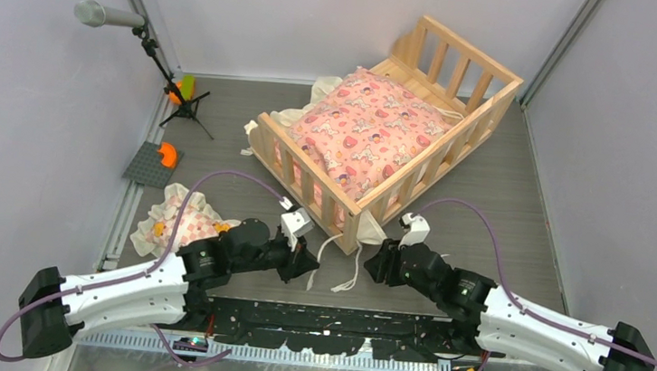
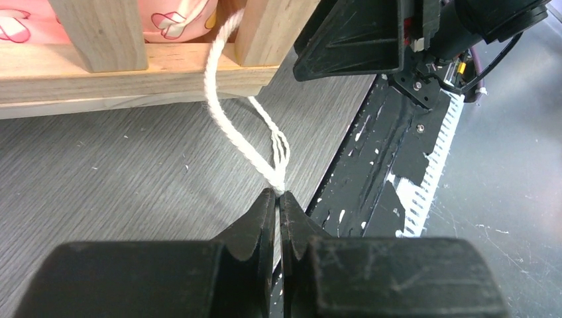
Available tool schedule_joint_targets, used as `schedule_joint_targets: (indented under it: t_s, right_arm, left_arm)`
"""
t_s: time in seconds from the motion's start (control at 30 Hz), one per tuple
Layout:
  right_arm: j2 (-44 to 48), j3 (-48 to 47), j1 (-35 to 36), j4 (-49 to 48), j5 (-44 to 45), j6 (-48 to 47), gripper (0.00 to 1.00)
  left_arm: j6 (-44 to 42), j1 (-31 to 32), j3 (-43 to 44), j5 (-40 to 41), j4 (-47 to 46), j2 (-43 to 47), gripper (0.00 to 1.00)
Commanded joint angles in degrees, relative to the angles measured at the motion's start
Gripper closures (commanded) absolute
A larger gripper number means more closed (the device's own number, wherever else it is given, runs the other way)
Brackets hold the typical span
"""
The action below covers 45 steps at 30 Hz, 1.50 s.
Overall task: Set up the pet bed
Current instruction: Cross the ropes on the bed frame.
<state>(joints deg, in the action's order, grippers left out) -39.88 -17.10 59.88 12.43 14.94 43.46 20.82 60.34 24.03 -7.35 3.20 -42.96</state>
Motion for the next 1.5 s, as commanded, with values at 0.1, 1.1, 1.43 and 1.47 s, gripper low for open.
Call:
schedule_joint_targets:
  t_s: [0.1, 1.1, 1.43, 1.47]
  right_arm:
    - [2.5, -6.6, 0.0, 6.4, 3.5, -0.1, 0.49]
    - [29.6, -5.0, 0.0, 23.6, 15.6, 8.1, 0.57]
    - [27.8, -6.4, -0.1, 23.7, 15.6, 7.8, 0.59]
    - [27.5, -6.6, 0.0, 23.7, 15.6, 7.8, 0.59]
  left_arm:
    - [3.0, -0.2, 2.0, -1.1, -7.4, -2.5, 0.93]
    - [13.6, 19.2, -1.8, 26.5, -44.7, -20.2, 0.92]
    - [10.6, 25.8, -2.1, 39.5, -60.9, -35.1, 0.88]
    - [10.5, 26.1, -2.3, 40.4, -62.4, -36.7, 0.88]
